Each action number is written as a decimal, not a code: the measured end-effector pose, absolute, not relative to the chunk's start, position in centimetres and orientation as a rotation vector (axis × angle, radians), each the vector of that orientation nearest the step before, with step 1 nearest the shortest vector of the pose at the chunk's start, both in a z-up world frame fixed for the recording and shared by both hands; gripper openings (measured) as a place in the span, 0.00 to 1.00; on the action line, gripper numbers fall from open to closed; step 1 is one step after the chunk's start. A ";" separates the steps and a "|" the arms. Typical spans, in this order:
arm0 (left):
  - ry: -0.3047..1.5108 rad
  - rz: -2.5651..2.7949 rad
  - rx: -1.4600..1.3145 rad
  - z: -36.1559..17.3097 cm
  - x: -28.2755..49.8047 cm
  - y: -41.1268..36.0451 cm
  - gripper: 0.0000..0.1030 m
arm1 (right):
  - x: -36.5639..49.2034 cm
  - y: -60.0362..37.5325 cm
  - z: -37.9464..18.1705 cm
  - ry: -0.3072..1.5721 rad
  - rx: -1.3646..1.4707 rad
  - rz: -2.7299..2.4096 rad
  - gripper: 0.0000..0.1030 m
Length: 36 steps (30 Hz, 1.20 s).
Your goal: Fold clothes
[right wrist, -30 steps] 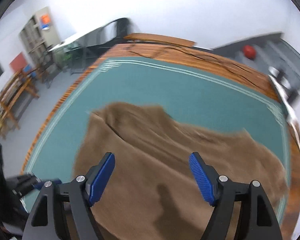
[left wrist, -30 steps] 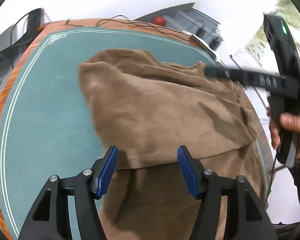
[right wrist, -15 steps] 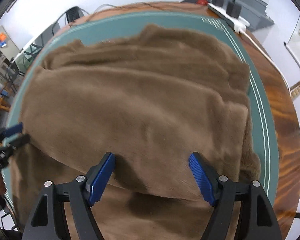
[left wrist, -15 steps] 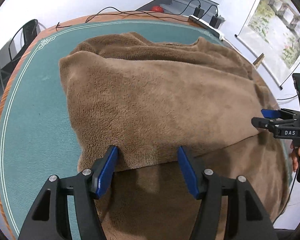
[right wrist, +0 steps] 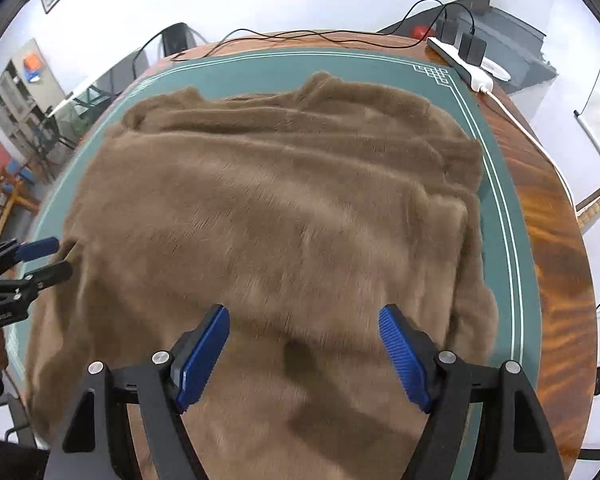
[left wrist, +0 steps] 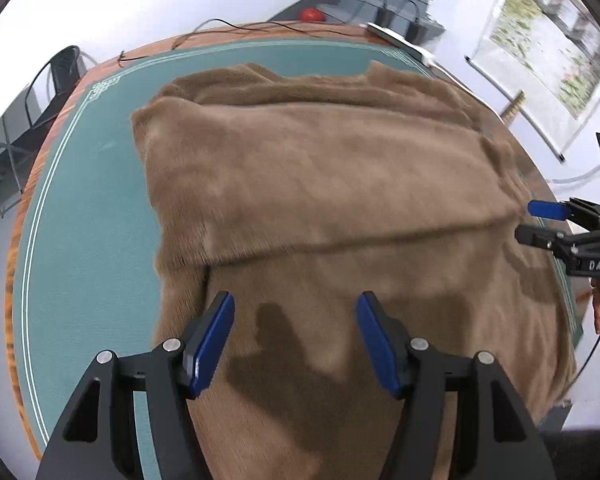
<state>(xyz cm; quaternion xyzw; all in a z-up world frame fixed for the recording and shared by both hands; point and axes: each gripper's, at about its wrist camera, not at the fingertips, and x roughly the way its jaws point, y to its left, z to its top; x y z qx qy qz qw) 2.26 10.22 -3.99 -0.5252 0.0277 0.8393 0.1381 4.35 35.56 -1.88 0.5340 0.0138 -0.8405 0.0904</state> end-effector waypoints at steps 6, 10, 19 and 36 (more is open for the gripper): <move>0.096 2.387 -1.616 -5.3 6.1 10.3 0.68 | 10.9 35.9 -4.0 0.120 1.645 -2.352 0.77; 0.062 2.382 -1.698 -7.0 7.6 9.9 0.68 | 13.6 36.2 -6.0 0.214 1.697 -2.233 0.77; 0.126 2.425 -1.734 -8.6 10.6 9.2 0.71 | 16.9 37.4 -7.6 0.494 1.639 -2.141 0.95; -0.079 2.607 -1.696 -5.2 15.4 5.5 0.73 | 20.1 41.8 -4.7 0.097 1.599 -2.272 0.99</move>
